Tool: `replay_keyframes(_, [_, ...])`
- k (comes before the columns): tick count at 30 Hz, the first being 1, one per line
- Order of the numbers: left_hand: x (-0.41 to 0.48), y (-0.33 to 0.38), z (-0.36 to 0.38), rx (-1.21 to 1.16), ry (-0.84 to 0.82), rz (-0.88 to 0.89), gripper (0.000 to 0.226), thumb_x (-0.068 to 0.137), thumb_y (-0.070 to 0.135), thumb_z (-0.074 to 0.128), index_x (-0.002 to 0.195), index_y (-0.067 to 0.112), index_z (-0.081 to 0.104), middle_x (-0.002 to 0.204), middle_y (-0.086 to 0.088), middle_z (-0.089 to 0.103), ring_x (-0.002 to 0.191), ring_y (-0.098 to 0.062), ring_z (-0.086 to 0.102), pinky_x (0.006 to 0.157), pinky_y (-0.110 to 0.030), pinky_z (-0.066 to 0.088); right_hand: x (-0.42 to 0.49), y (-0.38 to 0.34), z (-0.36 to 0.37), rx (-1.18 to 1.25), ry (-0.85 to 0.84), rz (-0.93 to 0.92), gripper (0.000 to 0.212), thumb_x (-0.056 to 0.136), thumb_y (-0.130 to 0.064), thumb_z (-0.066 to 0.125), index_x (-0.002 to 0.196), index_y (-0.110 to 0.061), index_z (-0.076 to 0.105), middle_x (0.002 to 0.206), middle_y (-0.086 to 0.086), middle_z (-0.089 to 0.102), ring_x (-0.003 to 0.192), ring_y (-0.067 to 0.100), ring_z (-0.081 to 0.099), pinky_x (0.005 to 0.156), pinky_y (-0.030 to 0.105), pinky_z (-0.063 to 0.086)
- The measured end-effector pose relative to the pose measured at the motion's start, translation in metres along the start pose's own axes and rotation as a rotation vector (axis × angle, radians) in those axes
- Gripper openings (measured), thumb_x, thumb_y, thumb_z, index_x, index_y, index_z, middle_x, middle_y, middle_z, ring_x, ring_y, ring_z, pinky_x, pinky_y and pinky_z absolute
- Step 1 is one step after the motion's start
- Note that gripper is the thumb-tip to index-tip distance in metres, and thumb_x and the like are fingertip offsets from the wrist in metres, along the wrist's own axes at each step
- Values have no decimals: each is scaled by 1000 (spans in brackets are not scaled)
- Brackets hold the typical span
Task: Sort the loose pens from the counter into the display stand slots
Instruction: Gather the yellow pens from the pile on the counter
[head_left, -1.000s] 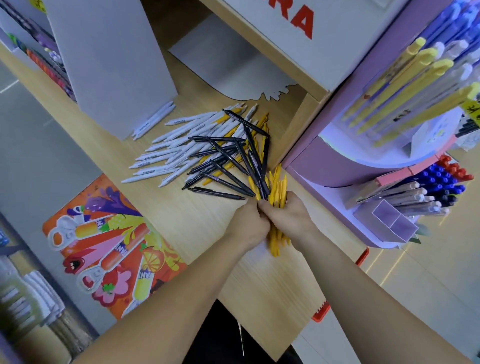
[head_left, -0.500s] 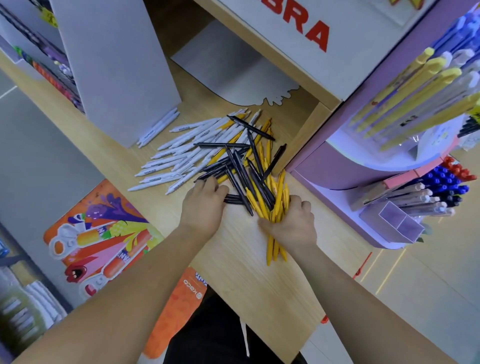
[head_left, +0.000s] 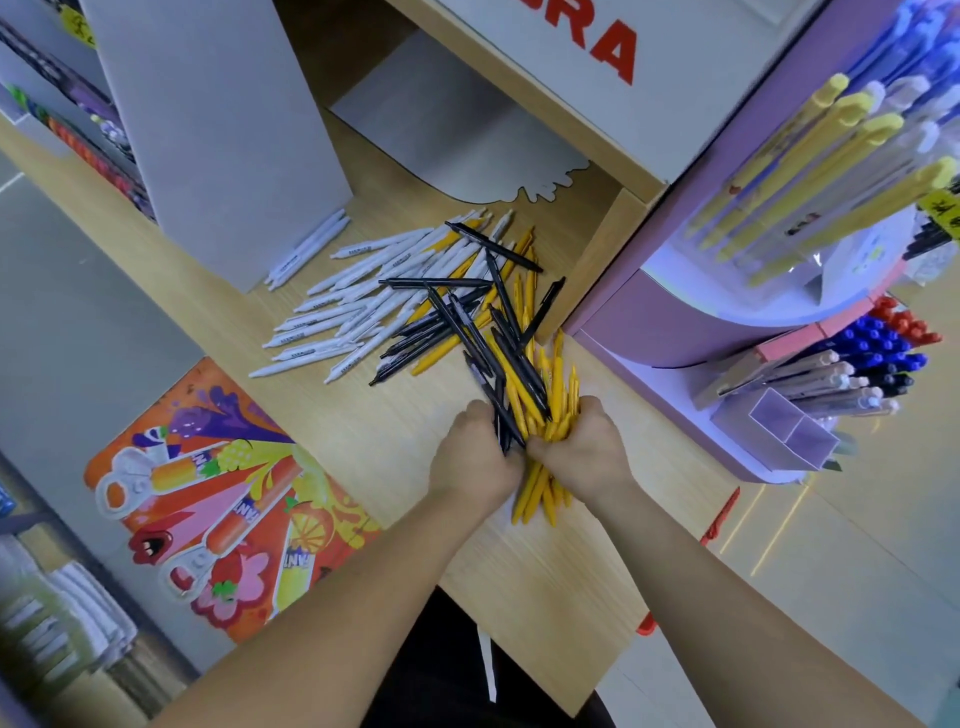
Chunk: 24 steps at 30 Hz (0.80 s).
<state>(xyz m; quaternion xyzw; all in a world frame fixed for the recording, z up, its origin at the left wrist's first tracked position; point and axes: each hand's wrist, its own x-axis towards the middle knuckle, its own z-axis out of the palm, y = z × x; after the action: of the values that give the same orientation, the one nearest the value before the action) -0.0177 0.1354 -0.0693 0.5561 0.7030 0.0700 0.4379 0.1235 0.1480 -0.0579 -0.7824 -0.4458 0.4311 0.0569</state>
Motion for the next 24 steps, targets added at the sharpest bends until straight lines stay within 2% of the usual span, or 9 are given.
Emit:
replay_keyframes(3, [-1,1,-4,143,5,45,22,91,16,64,103,13,45,109,-11,56,95,-34,60,66,-37,43,-3,-2,2,-12,-3,8,56,77,-42,79,114,-15,46,108,7,51,92,26,59,76,41,55])
replay_keyframes(5, [1,-2,-6,75,30,31,21,91,10,61,112,7,57,110,-14,54,96,-36,61,69,-37,46,-5,-4,4,16,12,22,53,81,-45,73,116,-14,47,110,8,51,93,28,61,82,46,57])
replay_keyframes(7, [0,-2,-3,-57,46,-21,21,92,6,56,111,6,65,105,-13,54,97,-37,61,72,-34,44,-6,-7,5,80,14,45,46,83,-48,67,112,-17,51,111,9,56,92,28,63,85,47,58])
replay_keyframes(9, [-3,8,1,-192,38,-107,19,101,15,49,106,10,66,105,-12,55,100,-34,60,75,-33,39,-7,-10,6,194,-12,97,44,82,-57,57,109,-23,55,112,7,60,95,27,63,90,49,55])
replay_keyframes(13, [-2,30,12,-236,52,-219,46,111,44,36,125,5,56,121,-16,56,110,-37,59,85,-41,46,-6,-19,4,411,-108,172,63,77,-78,46,112,-28,57,113,-1,64,105,21,63,96,46,52])
replay_keyframes(17, [-4,34,25,-226,56,-233,39,110,40,42,125,5,49,126,-14,51,116,-36,56,90,-44,47,-2,-22,4,478,-179,191,67,82,-76,44,122,-23,53,112,2,68,108,24,64,94,45,54])
replay_keyframes(19, [-5,34,25,-311,58,-237,43,110,45,38,124,6,51,123,-12,53,113,-33,58,88,-43,48,-2,-23,2,580,-227,205,52,97,-62,44,124,-19,50,112,3,66,105,20,64,80,36,53])
replay_keyframes(21, [-5,34,24,-376,42,-237,46,110,48,35,123,8,52,121,-10,56,110,-31,59,88,-42,48,-3,-22,0,675,-288,225,39,106,-50,42,125,-16,48,114,3,64,105,18,63,74,33,50])
replay_keyframes(24, [-8,34,23,-392,-5,-212,45,110,47,35,128,9,51,127,-9,55,113,-29,59,96,-44,50,-7,-15,-1,755,-307,203,32,109,-40,42,125,-15,52,116,5,65,110,21,64,85,35,53])
